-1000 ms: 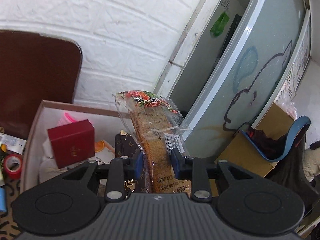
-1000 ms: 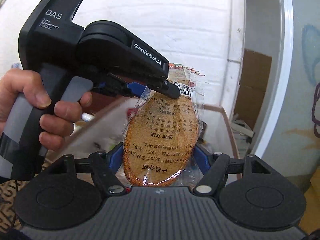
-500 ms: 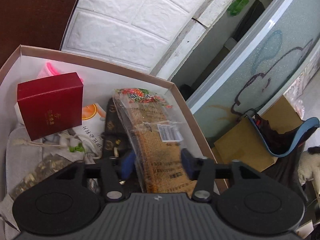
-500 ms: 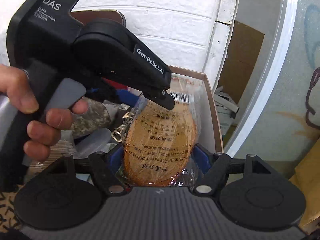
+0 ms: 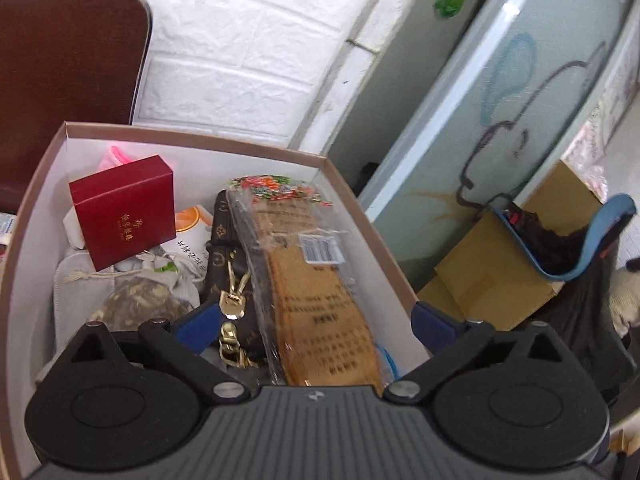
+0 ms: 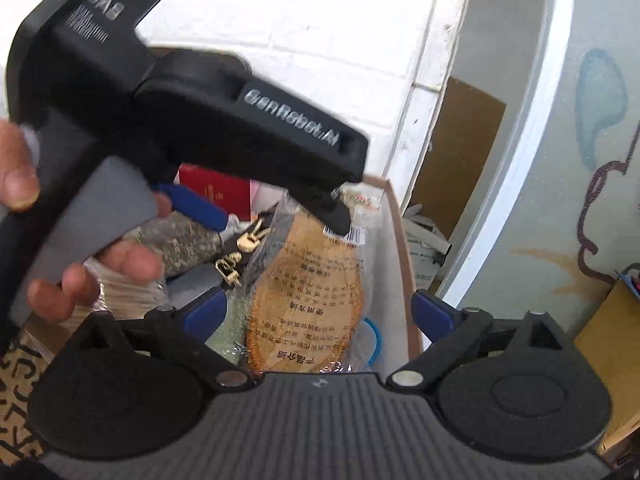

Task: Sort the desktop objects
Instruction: 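Carry the insole package into the cardboard box with both grippers and release, then withdraw both grippers from the box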

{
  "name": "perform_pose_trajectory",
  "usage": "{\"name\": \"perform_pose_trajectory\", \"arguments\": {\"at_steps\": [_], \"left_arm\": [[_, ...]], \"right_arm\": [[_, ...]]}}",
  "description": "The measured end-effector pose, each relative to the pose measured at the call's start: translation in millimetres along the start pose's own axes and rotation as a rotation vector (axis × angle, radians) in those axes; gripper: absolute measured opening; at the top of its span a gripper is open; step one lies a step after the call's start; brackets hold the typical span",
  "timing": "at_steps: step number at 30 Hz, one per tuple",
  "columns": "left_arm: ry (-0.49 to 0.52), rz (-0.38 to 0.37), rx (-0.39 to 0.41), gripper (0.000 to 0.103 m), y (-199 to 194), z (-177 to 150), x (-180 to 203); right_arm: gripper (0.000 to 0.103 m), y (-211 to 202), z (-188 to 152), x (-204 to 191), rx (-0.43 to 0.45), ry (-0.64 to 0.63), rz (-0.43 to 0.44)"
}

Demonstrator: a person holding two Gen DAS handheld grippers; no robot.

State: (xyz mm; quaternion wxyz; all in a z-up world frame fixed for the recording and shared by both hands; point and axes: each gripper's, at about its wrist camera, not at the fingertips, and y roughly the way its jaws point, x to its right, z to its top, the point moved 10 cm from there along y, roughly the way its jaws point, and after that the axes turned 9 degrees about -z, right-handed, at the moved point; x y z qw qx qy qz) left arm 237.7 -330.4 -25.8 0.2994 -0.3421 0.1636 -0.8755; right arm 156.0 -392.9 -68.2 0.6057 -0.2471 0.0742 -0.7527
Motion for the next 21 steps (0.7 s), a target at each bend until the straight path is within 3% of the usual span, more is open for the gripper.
{"name": "perform_pose_trajectory", "arguments": {"at_steps": [10, 15, 21], "left_arm": [[0.078, 0.014, 0.04, 0.103, -57, -19, 36], [0.146, 0.07, 0.071, 0.103, -87, -32, 48], [0.203, 0.127, 0.12, 0.103, -122, -53, 53]], "right_arm": [[0.101, -45, -1, -13, 0.041, 0.027, -0.001], [0.101, -53, -2, -16, 0.041, 0.032, -0.006], [0.101, -107, -5, -29, 0.029, 0.044, 0.0]]}}
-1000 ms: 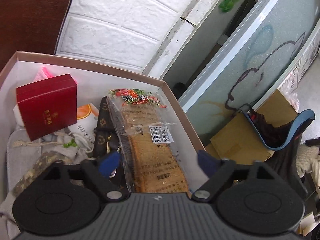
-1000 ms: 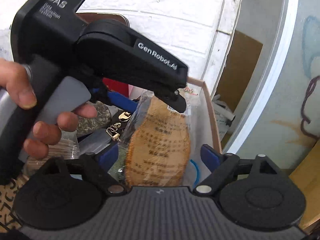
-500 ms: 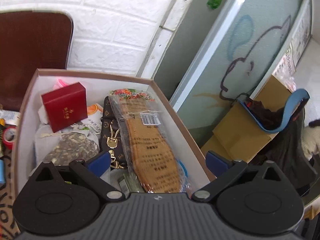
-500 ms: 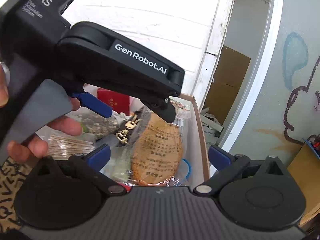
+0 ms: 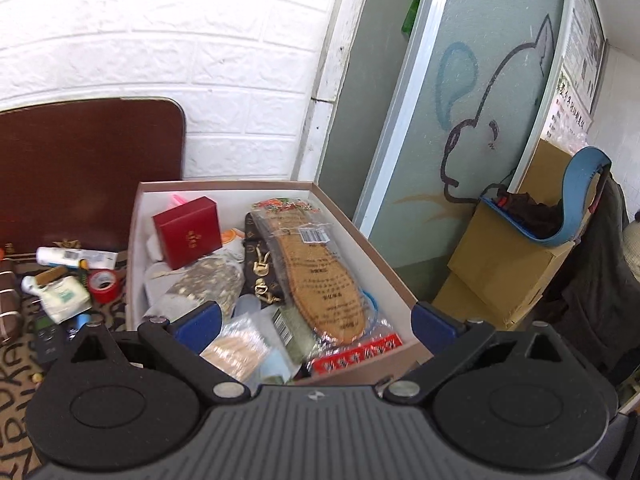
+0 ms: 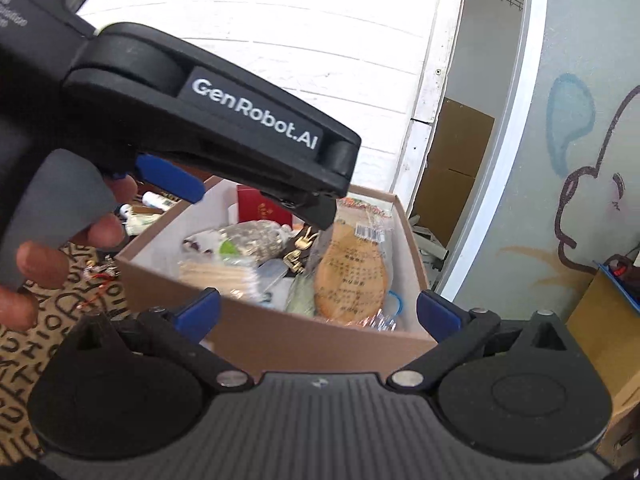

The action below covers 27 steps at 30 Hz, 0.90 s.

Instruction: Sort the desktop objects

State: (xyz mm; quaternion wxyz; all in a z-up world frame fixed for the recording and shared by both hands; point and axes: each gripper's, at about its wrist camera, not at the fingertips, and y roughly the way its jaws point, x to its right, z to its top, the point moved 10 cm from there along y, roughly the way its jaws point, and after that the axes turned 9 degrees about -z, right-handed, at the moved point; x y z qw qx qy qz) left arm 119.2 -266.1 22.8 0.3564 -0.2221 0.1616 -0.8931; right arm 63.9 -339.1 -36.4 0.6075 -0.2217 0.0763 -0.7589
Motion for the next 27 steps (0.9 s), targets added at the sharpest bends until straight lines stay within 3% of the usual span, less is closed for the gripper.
{"name": "perform_pose_trajectory", "arguments": {"at_steps": [13, 27], "left_arm": [[0.036, 0.182, 0.03, 0.103, -52, -51, -12], [0.022, 0.208, 0.002, 0.103, -55, -80, -19]], "right_arm": [[0.101, -38, -51, -23, -0.08, 0.035, 0.001], [0.101, -38, -73, -24, -0.149, 0.107, -0.042]]}}
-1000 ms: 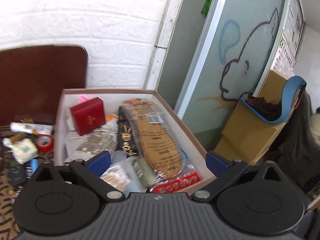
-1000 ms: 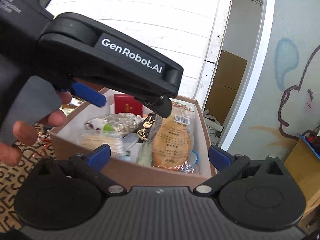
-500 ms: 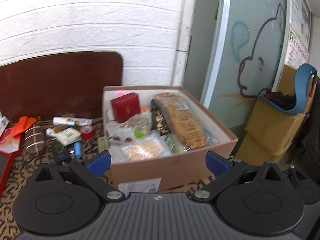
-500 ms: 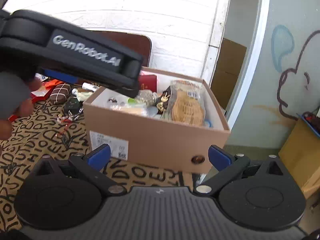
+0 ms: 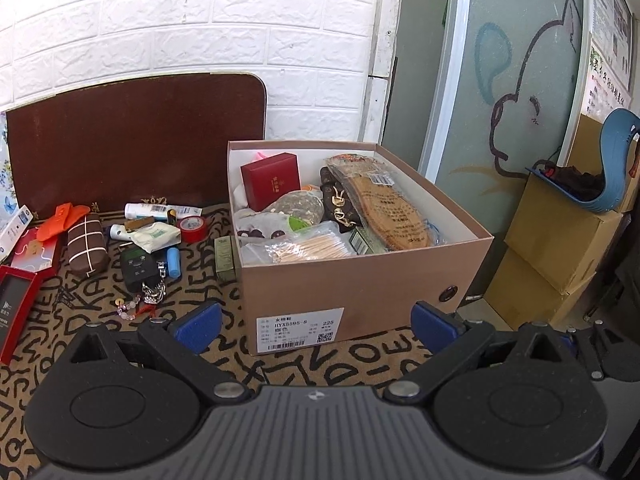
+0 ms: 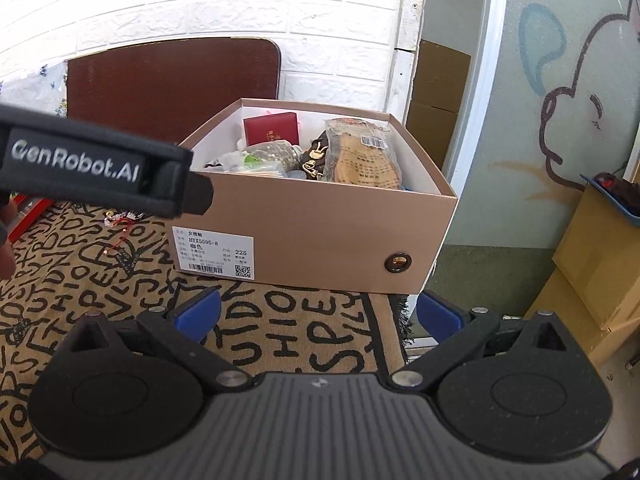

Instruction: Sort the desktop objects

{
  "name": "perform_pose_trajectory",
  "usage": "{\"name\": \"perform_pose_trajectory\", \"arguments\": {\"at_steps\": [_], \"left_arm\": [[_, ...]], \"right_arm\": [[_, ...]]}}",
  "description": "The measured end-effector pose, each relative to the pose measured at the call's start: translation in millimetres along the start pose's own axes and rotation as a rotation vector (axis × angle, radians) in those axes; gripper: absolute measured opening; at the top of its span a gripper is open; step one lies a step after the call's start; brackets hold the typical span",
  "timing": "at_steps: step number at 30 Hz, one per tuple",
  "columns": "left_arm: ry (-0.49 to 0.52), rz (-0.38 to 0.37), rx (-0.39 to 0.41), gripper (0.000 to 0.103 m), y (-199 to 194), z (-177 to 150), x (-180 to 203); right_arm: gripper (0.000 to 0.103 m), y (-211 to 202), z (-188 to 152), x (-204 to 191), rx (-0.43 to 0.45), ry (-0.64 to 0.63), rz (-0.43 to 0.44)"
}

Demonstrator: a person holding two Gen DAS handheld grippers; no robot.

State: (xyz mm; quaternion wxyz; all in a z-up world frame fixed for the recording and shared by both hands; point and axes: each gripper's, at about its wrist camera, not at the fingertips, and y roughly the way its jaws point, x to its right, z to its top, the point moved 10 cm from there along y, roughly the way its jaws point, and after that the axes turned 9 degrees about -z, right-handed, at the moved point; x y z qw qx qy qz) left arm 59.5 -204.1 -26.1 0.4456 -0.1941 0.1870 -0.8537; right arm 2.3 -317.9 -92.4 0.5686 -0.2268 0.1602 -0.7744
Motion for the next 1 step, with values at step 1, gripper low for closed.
{"name": "perform_pose_trajectory", "arguments": {"at_steps": [1], "left_arm": [[-0.001, 0.0, -0.005, 0.103, 0.7, -1.1, -0.3]], "right_arm": [[0.101, 0.2, -0.1, -0.6, -0.001, 0.001, 0.002]]}}
